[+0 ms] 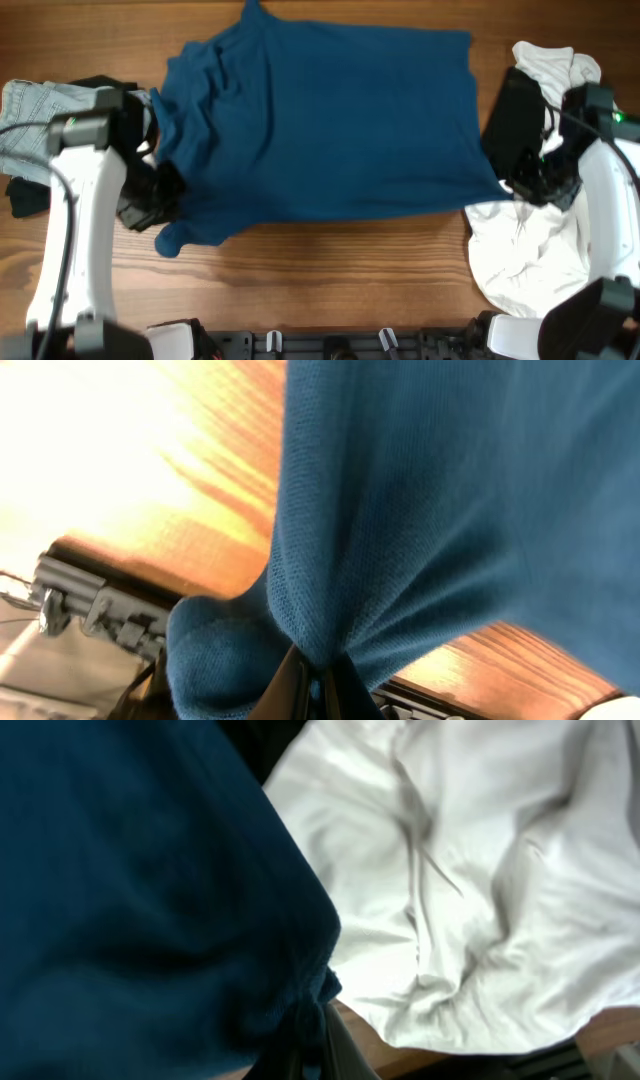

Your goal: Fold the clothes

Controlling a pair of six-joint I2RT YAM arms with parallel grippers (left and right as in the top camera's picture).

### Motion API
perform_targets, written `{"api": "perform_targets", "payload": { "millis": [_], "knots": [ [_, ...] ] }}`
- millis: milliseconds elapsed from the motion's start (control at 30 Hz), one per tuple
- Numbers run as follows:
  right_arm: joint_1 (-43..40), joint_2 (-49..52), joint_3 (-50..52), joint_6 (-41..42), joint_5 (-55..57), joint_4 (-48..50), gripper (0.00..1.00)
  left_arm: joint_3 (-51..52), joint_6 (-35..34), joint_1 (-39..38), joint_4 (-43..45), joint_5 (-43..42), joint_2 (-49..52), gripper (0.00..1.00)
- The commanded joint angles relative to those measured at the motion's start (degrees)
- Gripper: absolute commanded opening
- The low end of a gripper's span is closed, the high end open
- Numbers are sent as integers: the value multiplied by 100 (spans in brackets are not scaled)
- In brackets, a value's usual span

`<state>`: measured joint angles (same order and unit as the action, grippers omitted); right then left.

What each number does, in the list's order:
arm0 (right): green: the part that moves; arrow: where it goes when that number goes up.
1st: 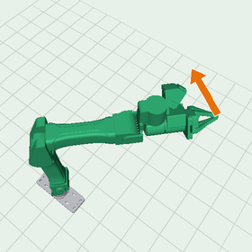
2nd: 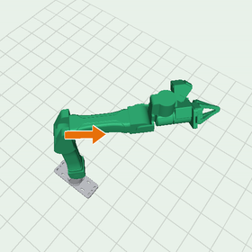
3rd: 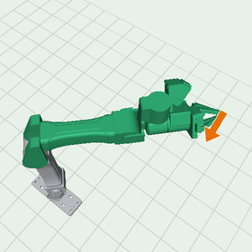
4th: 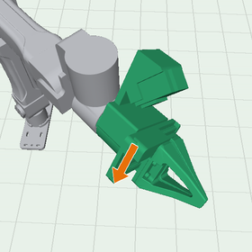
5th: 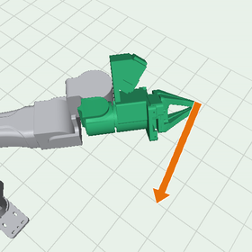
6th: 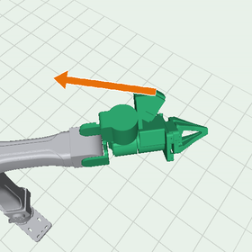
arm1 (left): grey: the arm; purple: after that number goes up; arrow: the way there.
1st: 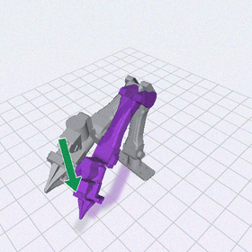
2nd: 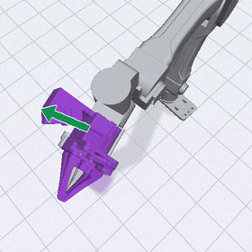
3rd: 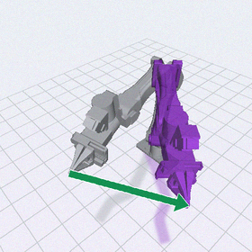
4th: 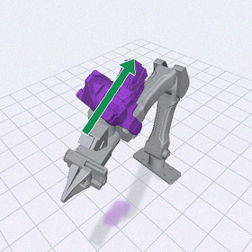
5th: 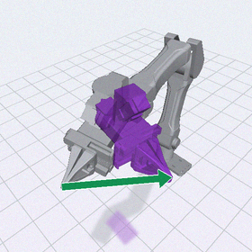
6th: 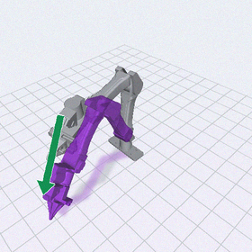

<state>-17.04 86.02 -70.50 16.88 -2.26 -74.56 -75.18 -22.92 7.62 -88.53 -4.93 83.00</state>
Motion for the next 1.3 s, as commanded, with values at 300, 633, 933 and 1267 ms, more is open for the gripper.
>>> {"api": "perform_targets", "payload": {
  "millis": [300,633,933,1267],
  "knots": [
    [-81,-334,164,-802,-494,1390,4,310,-459,251,1843,101,-393,4],
    [431,1327,162,-984,-813,3862,4,562,-461,251,4168,-315,1506,4],
    [433,1847,162,-643,-1241,5005,41,422,-450,254,4927,-428,2076,40],
    [433,1952,164,448,105,2964,6,872,-455,79,3729,-463,1816,42]
  ]
}}
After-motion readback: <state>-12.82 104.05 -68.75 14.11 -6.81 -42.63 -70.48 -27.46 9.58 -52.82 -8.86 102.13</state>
